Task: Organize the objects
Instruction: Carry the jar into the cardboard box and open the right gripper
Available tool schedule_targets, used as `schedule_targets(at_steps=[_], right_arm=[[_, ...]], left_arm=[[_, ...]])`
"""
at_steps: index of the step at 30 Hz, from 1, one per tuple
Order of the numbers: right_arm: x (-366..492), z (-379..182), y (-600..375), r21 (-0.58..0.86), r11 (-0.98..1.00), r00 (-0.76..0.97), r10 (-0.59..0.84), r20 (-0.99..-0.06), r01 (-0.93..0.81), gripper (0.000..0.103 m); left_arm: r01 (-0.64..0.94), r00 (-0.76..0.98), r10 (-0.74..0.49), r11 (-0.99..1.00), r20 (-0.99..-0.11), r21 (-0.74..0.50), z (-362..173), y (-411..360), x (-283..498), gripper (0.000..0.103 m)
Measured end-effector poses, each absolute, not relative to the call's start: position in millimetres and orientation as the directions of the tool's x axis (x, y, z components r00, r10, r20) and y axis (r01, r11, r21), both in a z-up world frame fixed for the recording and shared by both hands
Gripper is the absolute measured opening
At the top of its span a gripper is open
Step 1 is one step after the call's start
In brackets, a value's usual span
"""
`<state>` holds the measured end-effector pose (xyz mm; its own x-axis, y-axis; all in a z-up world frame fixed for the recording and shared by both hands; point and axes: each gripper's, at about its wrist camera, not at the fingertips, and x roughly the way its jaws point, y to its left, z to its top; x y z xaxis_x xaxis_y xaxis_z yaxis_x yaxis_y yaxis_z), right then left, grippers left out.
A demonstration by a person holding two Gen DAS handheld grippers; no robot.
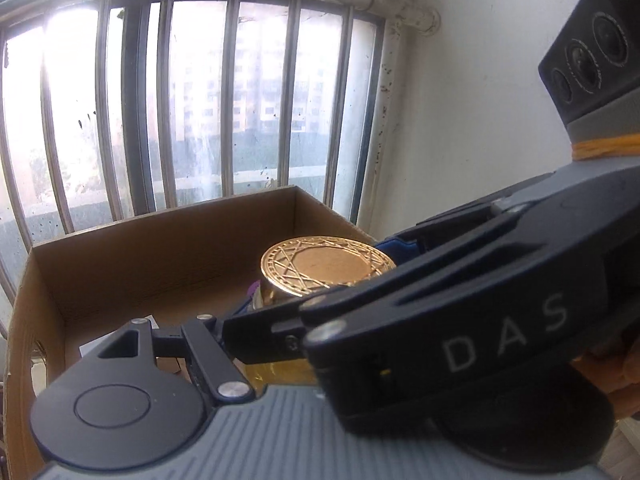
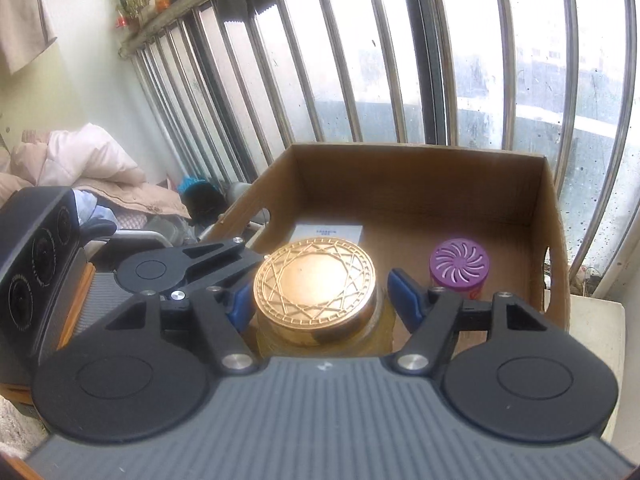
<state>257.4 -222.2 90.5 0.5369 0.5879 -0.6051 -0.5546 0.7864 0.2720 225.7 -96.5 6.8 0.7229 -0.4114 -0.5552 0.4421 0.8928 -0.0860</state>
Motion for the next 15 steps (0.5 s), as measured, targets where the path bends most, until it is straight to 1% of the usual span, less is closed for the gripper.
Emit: schedule_targets(at_steps=[7, 8, 9, 13, 14, 15], right_arm=[[346.8, 53.2, -215.4, 0.403, 0.762, 0.398, 0.621, -0.675, -0.507, 0.064], [356.8, 46.6, -214.9, 0.418, 0.760, 0.378, 0.624, -0.685, -0.498, 0.063], [366.0, 39.5, -213.5, 0.434, 0.757, 0.356, 0.627, -0.693, -0.488, 0.061], [396.3, 13.3, -211.3, 0.492, 0.752, 0.275, 0.634, -0.723, -0.439, 0.058], [402.1, 6.6, -210.4, 0.485, 0.763, 0.267, 0.619, -0.738, -0.428, 0.055], [408.4, 0.6, -210.6, 0.486, 0.768, 0.260, 0.613, -0.746, -0.416, 0.049]], left_arm=[[0.392, 0.577, -0.385, 0.904, -0.720, -0.169, -25.0, -86.8, 285.4, 0.074], [0.380, 0.548, -0.381, 0.907, -0.745, -0.184, -27.7, -81.3, 309.8, 0.074], [0.368, 0.525, -0.379, 0.908, -0.762, -0.198, -29.3, -82.8, 324.0, 0.074], [0.305, 0.443, -0.381, 0.915, -0.811, -0.264, -37.3, -77.6, 355.2, 0.074], [0.295, 0.440, -0.381, 0.917, -0.813, -0.270, -36.8, -76.3, 359.9, 0.074], [0.283, 0.433, -0.374, 0.920, -0.820, -0.271, -37.3, -75.1, 362.8, 0.076]])
